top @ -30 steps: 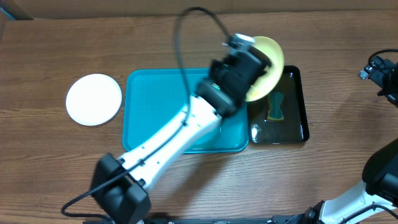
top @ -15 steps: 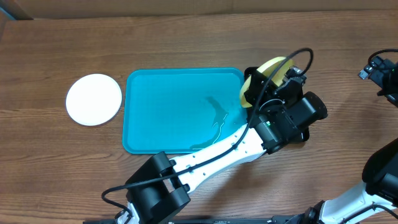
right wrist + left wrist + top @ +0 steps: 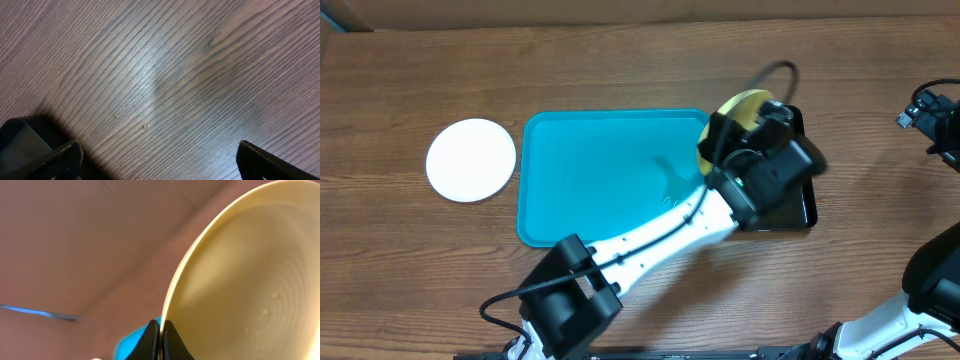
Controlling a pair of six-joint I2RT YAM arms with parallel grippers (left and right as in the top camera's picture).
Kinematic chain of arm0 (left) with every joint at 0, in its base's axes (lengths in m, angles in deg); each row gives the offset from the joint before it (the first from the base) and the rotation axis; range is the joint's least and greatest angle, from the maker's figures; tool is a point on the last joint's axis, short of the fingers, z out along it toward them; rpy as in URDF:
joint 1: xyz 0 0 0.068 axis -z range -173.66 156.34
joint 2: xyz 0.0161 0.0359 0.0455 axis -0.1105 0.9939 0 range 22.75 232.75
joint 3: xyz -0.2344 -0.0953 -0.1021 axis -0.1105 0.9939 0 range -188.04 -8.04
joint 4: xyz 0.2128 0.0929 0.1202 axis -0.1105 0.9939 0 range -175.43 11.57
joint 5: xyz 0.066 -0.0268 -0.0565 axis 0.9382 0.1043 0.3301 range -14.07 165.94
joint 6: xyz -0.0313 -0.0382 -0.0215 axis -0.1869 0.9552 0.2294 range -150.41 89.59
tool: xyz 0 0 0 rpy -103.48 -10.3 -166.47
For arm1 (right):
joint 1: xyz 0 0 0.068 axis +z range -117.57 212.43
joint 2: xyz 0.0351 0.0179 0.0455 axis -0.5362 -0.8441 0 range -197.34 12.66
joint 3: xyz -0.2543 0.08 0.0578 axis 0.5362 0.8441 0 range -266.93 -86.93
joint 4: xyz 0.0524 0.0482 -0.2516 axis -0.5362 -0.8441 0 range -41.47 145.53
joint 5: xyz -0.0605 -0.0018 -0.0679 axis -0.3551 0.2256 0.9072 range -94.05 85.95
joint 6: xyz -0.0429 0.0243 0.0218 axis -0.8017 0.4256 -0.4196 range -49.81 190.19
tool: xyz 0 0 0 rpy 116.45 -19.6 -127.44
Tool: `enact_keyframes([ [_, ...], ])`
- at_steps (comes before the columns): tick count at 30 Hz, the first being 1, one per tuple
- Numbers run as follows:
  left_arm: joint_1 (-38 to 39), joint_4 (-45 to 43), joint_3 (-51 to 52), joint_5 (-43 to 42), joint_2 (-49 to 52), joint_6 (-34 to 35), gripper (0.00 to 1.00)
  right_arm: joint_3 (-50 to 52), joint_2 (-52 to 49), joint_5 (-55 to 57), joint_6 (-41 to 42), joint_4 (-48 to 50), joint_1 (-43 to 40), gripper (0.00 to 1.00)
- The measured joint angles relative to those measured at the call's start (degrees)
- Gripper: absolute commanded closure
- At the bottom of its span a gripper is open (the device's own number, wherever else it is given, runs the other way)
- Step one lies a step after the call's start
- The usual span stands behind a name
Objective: Clean dirty plates on tray and stack at the side
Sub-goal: 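Lift the yellow plate with the left gripper and tip it over the black tray, then carry the yellow plate left and set it on the white plate stack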
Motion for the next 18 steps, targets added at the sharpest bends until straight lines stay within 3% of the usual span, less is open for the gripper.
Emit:
enact_keyframes([
  [4, -6.25, 5.70, -0.09, -15.02, -0.17, 9.99, 0.96, 0.00, 0.00, -0.02, 0.02, 0.02, 0.00, 0.00],
  [10, -22.12, 9.84, -0.13, -44.50, -3.89, 20.13, 0.96, 0.00, 0.00, -0.02, 0.00, 0.00, 0.00, 0.00],
  [15, -39.12, 19.61, -0.96, -57.96, -7.41, 26.49, 0.96, 0.00, 0.00, 0.02, -0.02, 0.02, 0.00, 0.00],
  [18, -50.62, 26.47, -1.18, -61.88, -7.67, 28.41, 0.96, 0.00, 0.00, 0.00, 0.00, 0.02, 0.00, 0.00],
])
